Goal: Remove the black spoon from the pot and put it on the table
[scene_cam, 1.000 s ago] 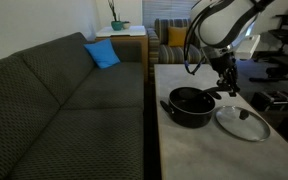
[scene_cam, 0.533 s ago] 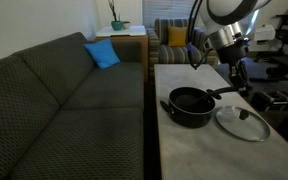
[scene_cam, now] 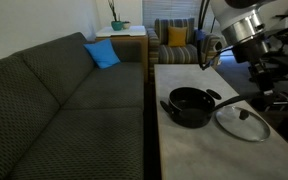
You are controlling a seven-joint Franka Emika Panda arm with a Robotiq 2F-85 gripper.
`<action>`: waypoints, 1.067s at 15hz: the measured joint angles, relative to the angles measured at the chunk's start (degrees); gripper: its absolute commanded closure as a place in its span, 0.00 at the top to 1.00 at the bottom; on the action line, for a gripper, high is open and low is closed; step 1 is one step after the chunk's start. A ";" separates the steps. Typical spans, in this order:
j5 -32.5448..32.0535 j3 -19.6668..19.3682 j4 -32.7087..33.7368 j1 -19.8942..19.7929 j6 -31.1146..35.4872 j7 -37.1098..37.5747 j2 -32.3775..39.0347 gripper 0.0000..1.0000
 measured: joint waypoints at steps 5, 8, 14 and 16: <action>-0.12 0.55 -1.16 -1.24 -0.57 -4.64 0.86 0.07; -0.45 0.39 -0.55 -1.30 -0.51 -5.44 2.78 0.07; -1.69 0.23 6.73 -1.30 -0.33 -9.88 10.81 0.07; -1.94 -0.09 10.35 -1.28 0.66 -10.28 14.06 0.07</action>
